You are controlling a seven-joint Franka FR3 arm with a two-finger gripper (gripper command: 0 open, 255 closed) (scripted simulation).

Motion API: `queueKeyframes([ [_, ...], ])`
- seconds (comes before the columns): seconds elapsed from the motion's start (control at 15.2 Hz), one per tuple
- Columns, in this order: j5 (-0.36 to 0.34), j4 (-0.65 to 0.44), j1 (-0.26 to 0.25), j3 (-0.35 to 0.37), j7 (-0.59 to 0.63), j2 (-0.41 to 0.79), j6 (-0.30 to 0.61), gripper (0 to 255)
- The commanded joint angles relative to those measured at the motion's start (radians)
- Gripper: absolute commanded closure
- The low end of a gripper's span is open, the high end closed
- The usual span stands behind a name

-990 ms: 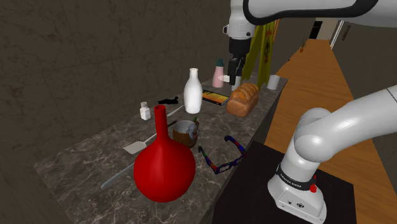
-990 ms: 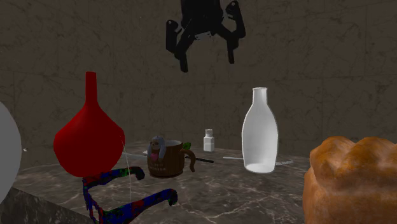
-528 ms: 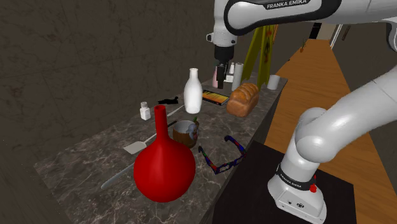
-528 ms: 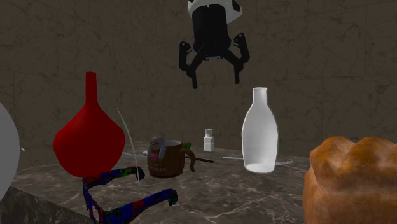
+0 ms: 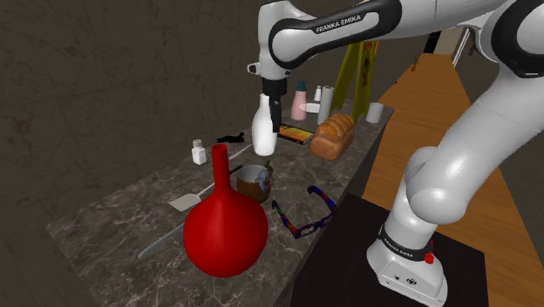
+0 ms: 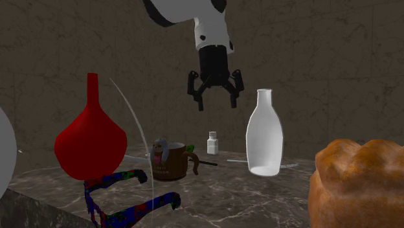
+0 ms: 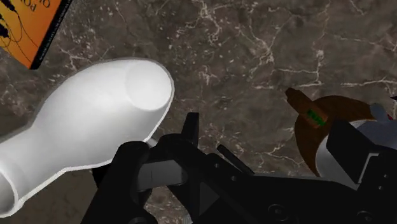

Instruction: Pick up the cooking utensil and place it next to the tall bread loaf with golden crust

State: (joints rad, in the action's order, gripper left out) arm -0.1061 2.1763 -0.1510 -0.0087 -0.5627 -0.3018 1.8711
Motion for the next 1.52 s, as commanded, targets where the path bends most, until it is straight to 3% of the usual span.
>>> queueKeyframes([
  [0.0, 0.004, -0.023, -0.020, 0.003, -0.065, 0.064, 0.040, 0],
  [1.19, -0.002, -0.328, -0.154, 0.130, -0.566, 0.565, 0.213, 0],
  [1.45, -0.008, -0.315, -0.156, 0.133, -0.574, 0.591, 0.251, 0],
])
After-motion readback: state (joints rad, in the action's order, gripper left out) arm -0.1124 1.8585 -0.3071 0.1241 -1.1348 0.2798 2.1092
